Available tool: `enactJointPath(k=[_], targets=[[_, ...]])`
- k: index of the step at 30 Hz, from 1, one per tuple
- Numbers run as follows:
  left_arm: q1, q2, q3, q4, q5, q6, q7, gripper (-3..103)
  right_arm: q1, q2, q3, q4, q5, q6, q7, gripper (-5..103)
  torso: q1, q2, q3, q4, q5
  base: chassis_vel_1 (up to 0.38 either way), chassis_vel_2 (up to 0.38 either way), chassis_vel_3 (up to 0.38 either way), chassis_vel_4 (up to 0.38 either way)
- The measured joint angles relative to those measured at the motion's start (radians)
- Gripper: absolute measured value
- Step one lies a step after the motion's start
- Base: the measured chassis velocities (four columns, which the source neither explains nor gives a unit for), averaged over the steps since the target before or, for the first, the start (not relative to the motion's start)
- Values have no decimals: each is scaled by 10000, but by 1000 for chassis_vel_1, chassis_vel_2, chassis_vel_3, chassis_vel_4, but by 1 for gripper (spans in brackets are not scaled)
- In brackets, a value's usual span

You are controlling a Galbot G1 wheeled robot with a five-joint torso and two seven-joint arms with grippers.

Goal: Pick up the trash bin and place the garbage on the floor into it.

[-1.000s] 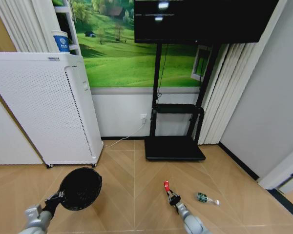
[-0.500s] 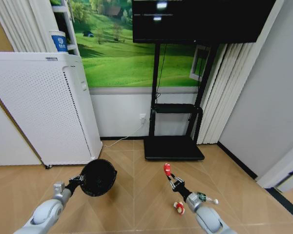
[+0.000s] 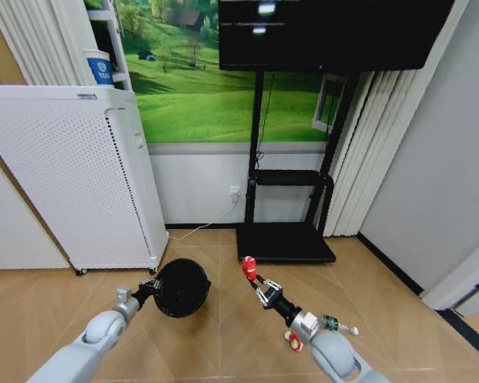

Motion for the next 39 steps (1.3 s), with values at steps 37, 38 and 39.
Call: enactJointPath(k=[37, 38, 39], targets=[[-1536, -1564, 3537, -964, -626, 127, -778, 3, 409, 794, -1184, -801, -733, 76, 238, 52, 0, 2, -2, -1, -3, 0, 0, 0, 0], [-1277, -1465, 3362, -1090, -610, 149, -798, 3, 355, 793, -1171, -761, -736, 76, 243, 57, 0, 2, -2, -2, -2, 0, 0, 0, 0], [-1084, -1404, 3228, -1181, -604, 174, -810, 3, 317, 796, -1148, -729, -742, 69, 250, 63, 0, 2, -2, -1, -3, 0, 0, 0, 0]])
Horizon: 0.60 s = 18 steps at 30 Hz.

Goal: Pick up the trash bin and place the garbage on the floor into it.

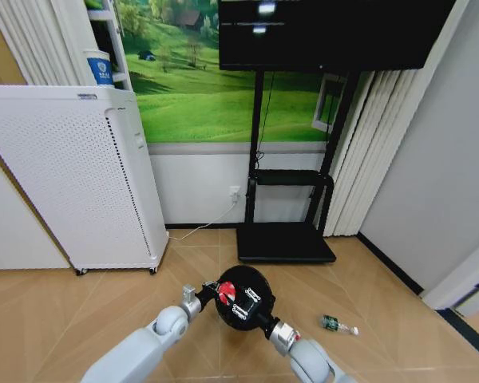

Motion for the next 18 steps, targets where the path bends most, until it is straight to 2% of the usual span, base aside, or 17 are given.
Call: enactJointPath(k=[1, 3, 4, 6, 7, 8, 9, 10, 14, 17, 18], targets=[[0, 0, 0, 0, 0, 0, 0, 3, 0, 0, 0, 0, 0, 0, 0, 63, 0, 0, 0, 0, 0, 0, 0, 0, 0], [382, 76, -332, -176, -14, 60, -56, 3, -78, -1, 58, 70, -6, -8, 15, 74, 0, 0, -1, -1, 0, 0, 0, 0, 0], [382, 76, -332, -176, -14, 60, -56, 3, -78, -1, 58, 70, -6, -8, 15, 74, 0, 0, -1, -1, 0, 0, 0, 0, 0], [789, 140, -796, -364, -118, 101, -174, 3, -212, -25, 276, 185, 0, -9, 56, 85, 0, 0, 0, 0, -1, 0, 0, 0, 0], [789, 140, -796, -364, -118, 101, -174, 3, -212, -25, 276, 185, 0, -9, 56, 85, 0, 0, 0, 0, -1, 0, 0, 0, 0], [961, 195, -1112, -430, -220, 104, -287, 3, -303, -45, 545, 273, 70, -10, 114, 95, 0, 0, 0, -1, 0, 0, 0, 0, 0], [1065, 247, -1378, -458, -250, 105, -308, 3, -373, -77, 783, 331, 137, -11, 152, 98, 0, 0, 0, -1, 0, 0, 0, 0, 0], [1065, 247, -1378, -458, -250, 105, -308, 3, -373, -77, 783, 331, 137, -11, 152, 98, 0, 0, 0, -1, 0, 0, 0, 0, 0], [1188, 327, -2364, -509, -546, 133, -283, 3, -589, -310, 1819, 411, 542, -17, 192, 100, 0, 0, 0, -1, 0, 0, 0, 0, 0], [1176, 363, -2472, -509, -593, 137, -278, 3, -623, -346, 2000, 396, 630, -21, 201, 100, 0, 0, 0, -1, 0, 0, 0, 0, 0], [1141, 459, -2639, -498, -674, 143, -272, 3, -701, -395, 2362, 286, 748, -20, 207, 100, 0, 1, 0, -1, -1, 0, 0, 0, 0]])
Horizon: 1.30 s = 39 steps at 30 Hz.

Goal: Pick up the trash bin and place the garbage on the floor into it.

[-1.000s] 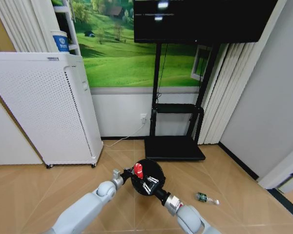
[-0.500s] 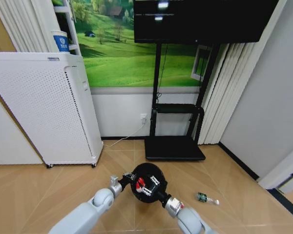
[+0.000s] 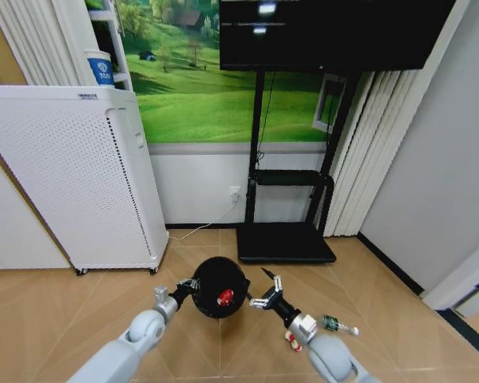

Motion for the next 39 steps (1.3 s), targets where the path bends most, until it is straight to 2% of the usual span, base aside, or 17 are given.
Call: enactJointPath(k=[4, 12, 14, 16, 17, 18, 21, 28, 31, 33, 39], targets=[[-18, 308, -309, 2, -127, 0, 32, 3, -303, -74, 848, -991, 119, 69, 4, 101, 0, 0, 1, 0, 1, 0, 0, 0, 0], [105, 349, -689, 9, -96, -53, -143, 3, -679, 374, 998, -3100, -260, 273, 70, 99, 0, -1, 1, -2, 3, 0, 0, 0, 0], [146, 320, -936, 75, -8, -6, -638, 3, -802, 670, 1002, -3718, -494, 271, 221, 99, 0, -1, 1, -2, 2, 0, 0, 0, 0], [167, 303, -1005, 89, 16, 59, -767, 3, -837, 748, 1015, -3832, -571, 274, 254, 99, 0, -1, 1, -1, 3, 0, 0, 0, 0], [298, 235, -1273, 124, 101, 451, -1281, 3, -971, 955, 1045, -4059, -737, 312, 338, 98, -1, -1, 1, -1, 2, 0, 0, 0, 0], [298, 235, -1273, 124, 101, 451, -1281, 3, -971, 955, 1045, -4059, -737, 312, 338, 98, -1, -1, 1, -1, 2, 0, 0, 0, 0], [745, 192, -1833, 115, 171, 944, -1732, 3, -1180, 1176, 1055, -4163, -913, 331, 424, 97, 0, -1, 1, -1, -1, 0, 0, 0, 0], [1553, 328, -2718, -150, 560, 1228, -1281, 3, -1048, 1527, 879, -4414, -1291, 318, 605, 97, -1, -1, 1, 0, 0, 0, 0, 0, 0], [2386, 261, -3391, -605, 642, 1230, -953, 3, -671, 2054, 580, -5146, -1764, 285, 802, 96, -1, -3, 1, 1, 0, 0, 0, 0, 0], [2549, 249, -3504, -722, 645, 1222, -879, 3, -581, 2152, 540, -5355, -1853, 277, 836, 93, -1, -3, 1, 1, 2, 0, 0, 0, 0], [2726, 286, -3642, -940, 645, 1055, -537, 3, -399, 2348, 734, -6157, -2232, 279, 993, 100, -1, -3, 0, 0, 2, 0, 0, 0, 0]])
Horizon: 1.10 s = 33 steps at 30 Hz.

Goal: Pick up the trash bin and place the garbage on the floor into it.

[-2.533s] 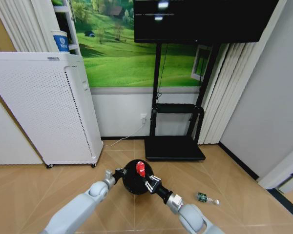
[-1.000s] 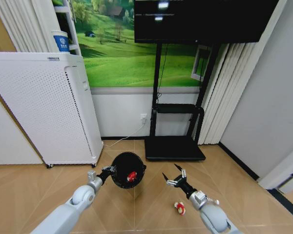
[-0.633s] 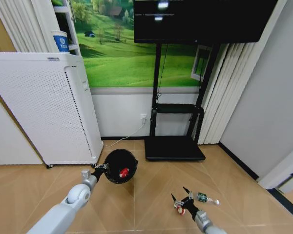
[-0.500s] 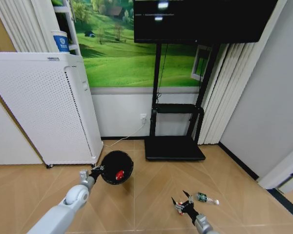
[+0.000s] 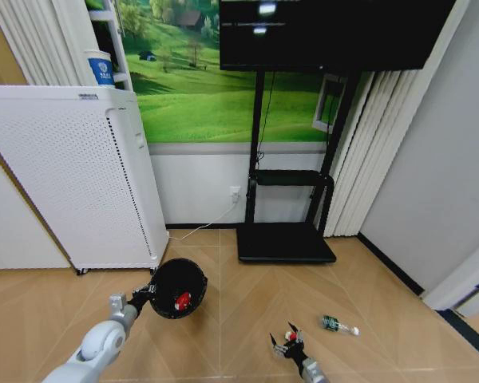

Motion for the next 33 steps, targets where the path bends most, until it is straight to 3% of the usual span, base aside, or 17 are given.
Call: enactJointPath(k=[18, 20, 29, 31, 33], targets=[[-382, -20, 372, 2, -70, -149, 93, 3, 567, 89, 377, -1765, -610, 139, 227, 96, 0, 0, 0, -1, 1, 0, 0, 0, 0], [-396, -6, 404, 3, -75, -154, 98, 3, 815, 215, 547, -2167, -1521, 405, 567, 95, 0, 0, 1, 0, 0, 0, 0, 0, 0], [-454, -54, 531, 15, -74, -183, 115, 3, 1020, 251, 634, -2593, -2072, 395, 944, 86, 0, 0, 1, 0, 0, 0, 0, 0, 0], [-456, -42, 530, 16, -77, -192, 115, 3, 1016, 251, 663, -2635, -2296, 340, 961, 76, 0, 0, 1, 0, 0, 0, 0, 0, 0], [-456, -35, 528, 12, -85, -195, 116, 3, 1006, 244, 666, -2640, -2312, 314, 964, 73, 0, 0, 1, 0, -1, 0, 0, 0, 0]])
